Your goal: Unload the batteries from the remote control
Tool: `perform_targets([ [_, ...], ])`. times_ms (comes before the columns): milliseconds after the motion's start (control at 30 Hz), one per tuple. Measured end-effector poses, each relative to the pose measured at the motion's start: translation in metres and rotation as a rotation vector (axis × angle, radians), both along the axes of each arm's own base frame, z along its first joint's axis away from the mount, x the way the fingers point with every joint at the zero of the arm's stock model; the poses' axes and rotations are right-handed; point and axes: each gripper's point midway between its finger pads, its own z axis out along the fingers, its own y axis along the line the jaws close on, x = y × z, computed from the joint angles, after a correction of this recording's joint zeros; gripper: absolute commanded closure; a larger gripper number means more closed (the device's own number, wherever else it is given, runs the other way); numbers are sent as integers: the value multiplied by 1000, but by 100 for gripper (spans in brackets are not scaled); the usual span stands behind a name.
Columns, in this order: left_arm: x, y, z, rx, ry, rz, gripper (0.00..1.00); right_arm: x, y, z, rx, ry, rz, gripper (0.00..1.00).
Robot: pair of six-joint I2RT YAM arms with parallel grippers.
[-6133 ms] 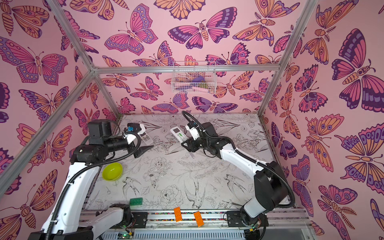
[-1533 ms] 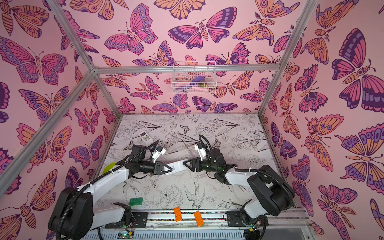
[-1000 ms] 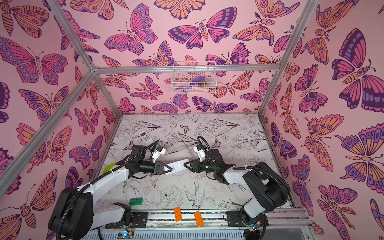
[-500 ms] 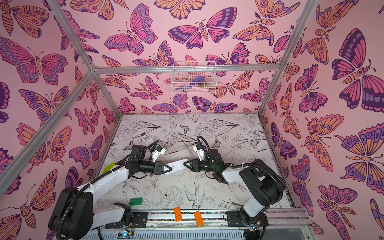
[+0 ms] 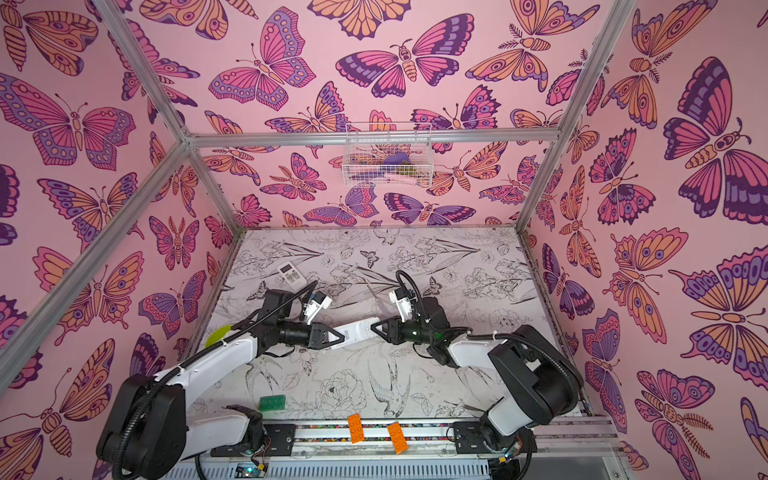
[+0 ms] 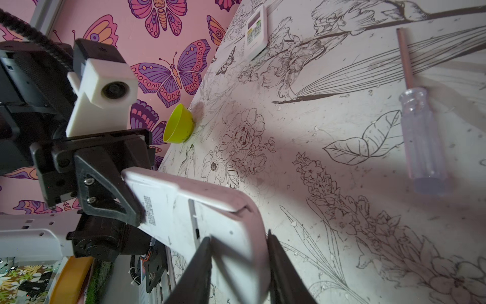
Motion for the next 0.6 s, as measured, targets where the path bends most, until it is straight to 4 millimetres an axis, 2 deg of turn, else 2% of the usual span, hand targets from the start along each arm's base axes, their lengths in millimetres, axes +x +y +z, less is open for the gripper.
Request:
perform_targets([
  [200,7,4,-4,48,-9,35,100,-4,0,7,0,-19,5,65],
  [433,8,5,-6,62,-8,46,100,-7,3,8,9,-15,14,72],
  [600,8,5,-6,61,-8,46,100,-12,7,7,11,0,31,88],
])
